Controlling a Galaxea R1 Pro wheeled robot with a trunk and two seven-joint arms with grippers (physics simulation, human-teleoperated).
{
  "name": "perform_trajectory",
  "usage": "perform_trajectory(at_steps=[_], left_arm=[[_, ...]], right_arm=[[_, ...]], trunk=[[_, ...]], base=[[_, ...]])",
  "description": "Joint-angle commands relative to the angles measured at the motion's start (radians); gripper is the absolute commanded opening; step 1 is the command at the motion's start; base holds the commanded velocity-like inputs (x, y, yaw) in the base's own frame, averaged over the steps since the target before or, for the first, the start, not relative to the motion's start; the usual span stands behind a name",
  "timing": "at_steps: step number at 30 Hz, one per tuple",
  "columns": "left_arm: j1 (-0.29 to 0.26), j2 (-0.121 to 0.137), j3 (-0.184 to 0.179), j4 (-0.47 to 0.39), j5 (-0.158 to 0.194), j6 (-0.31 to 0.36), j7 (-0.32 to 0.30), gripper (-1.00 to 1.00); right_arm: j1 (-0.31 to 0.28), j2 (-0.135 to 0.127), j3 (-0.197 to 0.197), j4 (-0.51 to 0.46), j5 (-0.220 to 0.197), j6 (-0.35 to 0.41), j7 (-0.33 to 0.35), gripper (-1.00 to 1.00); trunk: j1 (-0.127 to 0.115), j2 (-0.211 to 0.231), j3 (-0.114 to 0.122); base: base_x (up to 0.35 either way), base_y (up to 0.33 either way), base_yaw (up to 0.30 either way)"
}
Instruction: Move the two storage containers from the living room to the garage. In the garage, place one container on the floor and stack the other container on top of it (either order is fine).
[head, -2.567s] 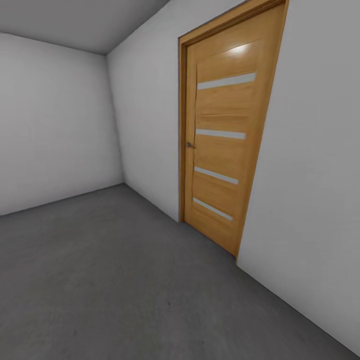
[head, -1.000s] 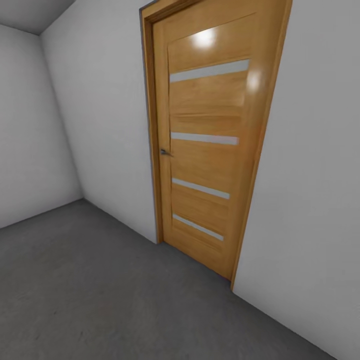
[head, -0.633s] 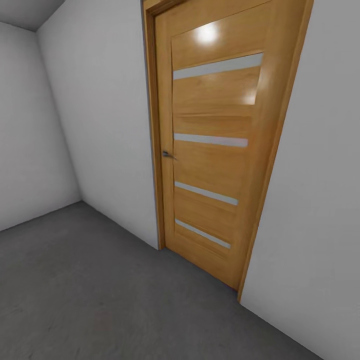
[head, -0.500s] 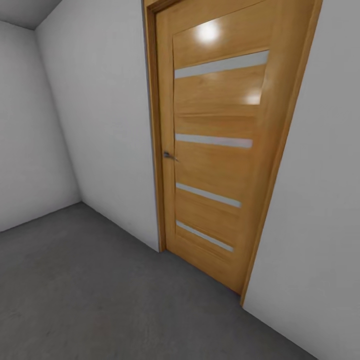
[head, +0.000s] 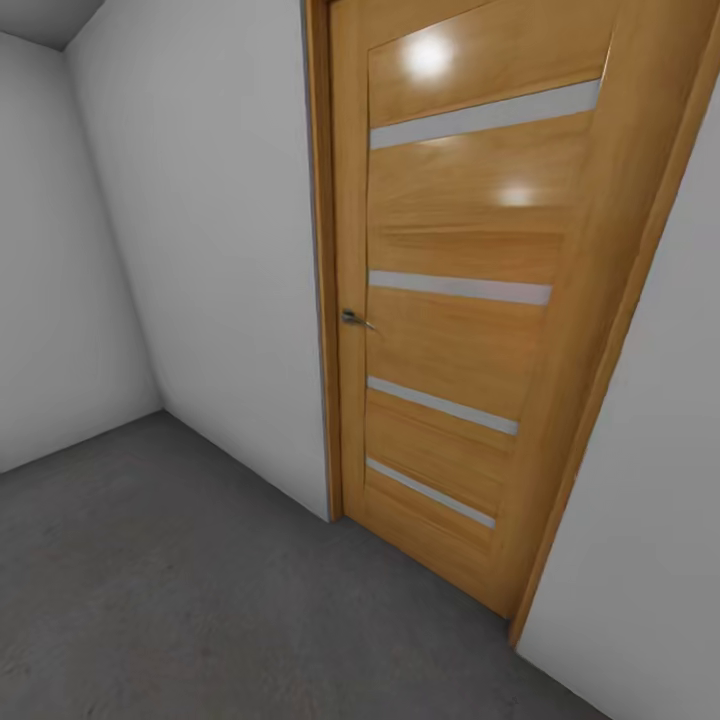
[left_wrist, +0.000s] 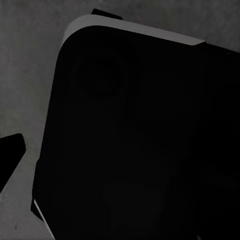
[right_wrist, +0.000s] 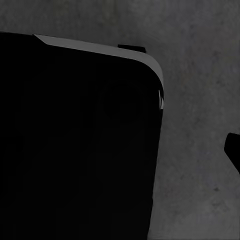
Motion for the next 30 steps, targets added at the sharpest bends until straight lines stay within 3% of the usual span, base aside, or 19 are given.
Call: perform_trajectory(at_steps=[1,9,30], left_arm=[[0.0,0.0,0.006,0.0,0.002,-0.001,0.0,1.0],[0.0,0.0,0.006,0.0,0.002,-0.001,0.0,1.0],[0.0,0.001,0.006,-0.002,0.002,-0.001,0.0,1.0]], right_arm=[[0.0,0.0,0.007,0.0,-0.001,-0.003,-0.001,1.0],[0.0,0.002,-0.004,0.001,-0.007,-0.003,-0.001,1.0],[0.0,0.004,-0.003,0.001,-0.003,-0.004,-0.001,1.0]], trunk=[[0.001,0.0,-0.001],[0.001,0.0,-0.001],[0.001,0.0,-0.001]], base=[[0.276,0.241,0.0],[0.253,0.262,-0.074],[0.247,0.266,-0.236]])
